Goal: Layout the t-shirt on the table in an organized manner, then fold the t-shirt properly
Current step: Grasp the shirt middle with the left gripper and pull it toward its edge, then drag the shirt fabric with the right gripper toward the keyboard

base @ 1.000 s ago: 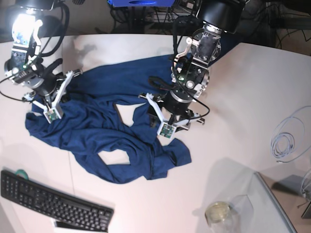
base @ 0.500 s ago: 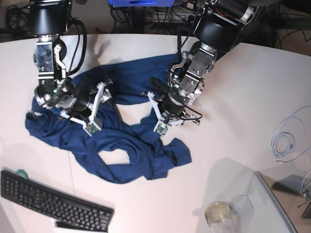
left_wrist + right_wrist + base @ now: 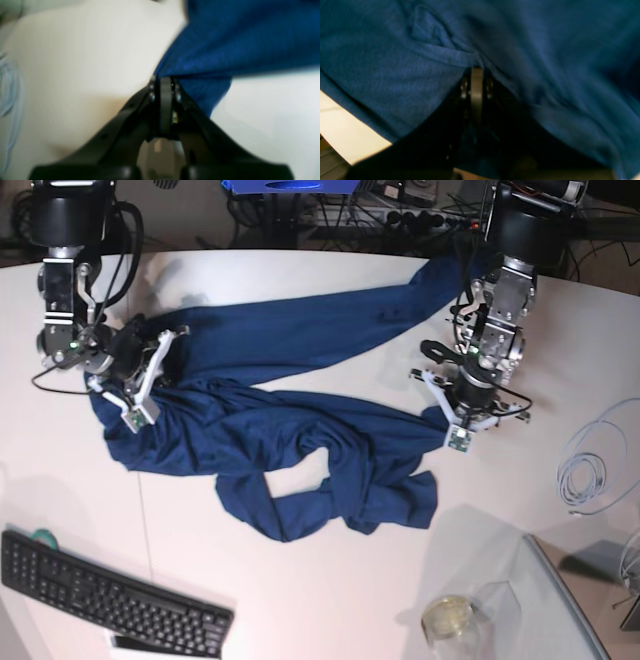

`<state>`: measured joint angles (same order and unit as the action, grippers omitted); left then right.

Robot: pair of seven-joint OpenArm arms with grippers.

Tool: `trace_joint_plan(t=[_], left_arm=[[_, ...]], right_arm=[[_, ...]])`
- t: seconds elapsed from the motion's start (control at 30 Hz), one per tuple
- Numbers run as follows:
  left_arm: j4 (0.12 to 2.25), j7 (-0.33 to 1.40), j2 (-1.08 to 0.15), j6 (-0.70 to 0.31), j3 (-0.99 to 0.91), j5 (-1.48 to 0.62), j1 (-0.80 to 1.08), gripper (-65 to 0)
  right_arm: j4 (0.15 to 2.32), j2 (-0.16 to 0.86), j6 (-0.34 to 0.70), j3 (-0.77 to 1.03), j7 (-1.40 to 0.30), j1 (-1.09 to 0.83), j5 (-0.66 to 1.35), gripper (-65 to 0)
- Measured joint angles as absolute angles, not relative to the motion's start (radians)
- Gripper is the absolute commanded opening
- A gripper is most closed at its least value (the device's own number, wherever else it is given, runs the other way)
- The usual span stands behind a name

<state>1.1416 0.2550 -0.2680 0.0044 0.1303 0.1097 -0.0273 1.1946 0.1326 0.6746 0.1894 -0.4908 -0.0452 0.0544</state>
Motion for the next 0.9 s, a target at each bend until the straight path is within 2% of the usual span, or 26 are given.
trace_joint_plan(t=[0.13, 0.27, 0.4, 0.63, 0.73, 0.8, 0.9], left_arm=[[1.198, 0.254, -0.295, 0.018, 0.065, 0.112, -0.020, -65.0], [1.233, 0.251, -0.280, 0.007, 0.071, 0.114, 0.009, -65.0], [1.237, 0.255, -0.282, 0.009, 0.070, 0.114, 0.034, -65.0], [1.260, 0.258, -0.286, 0.011, 0.061, 0.114, 0.122, -65.0], [1.330, 0.273, -0.288, 0.011, 0.060, 0.115, 0.173, -65.0], [1.367, 0.347, -0.288, 0.010, 0.060, 0.113, 0.183, -65.0], [1.417, 0.415, -0.288, 0.010, 0.059, 0.109, 0.181, -65.0]], right_arm=[[1.205, 0.168, 0.674, 0.227, -0.514, -0.044, 0.031, -64.5], [1.287, 0.163, 0.672, 0.229, -0.608, -0.076, 0.013, -64.5], [1.386, 0.163, 0.672, 0.229, -0.614, -0.139, 0.014, -64.5], [1.391, 0.162, 0.672, 0.227, -0.614, -0.153, 0.018, -64.2], [1.464, 0.156, 0.673, 0.228, -0.677, -0.208, 0.013, -63.9], [1.521, 0.139, 0.672, 0.228, -0.713, -0.223, 0.002, -58.8], [1.644, 0.126, 0.673, 0.225, -0.724, -0.241, 0.017, -39.2]])
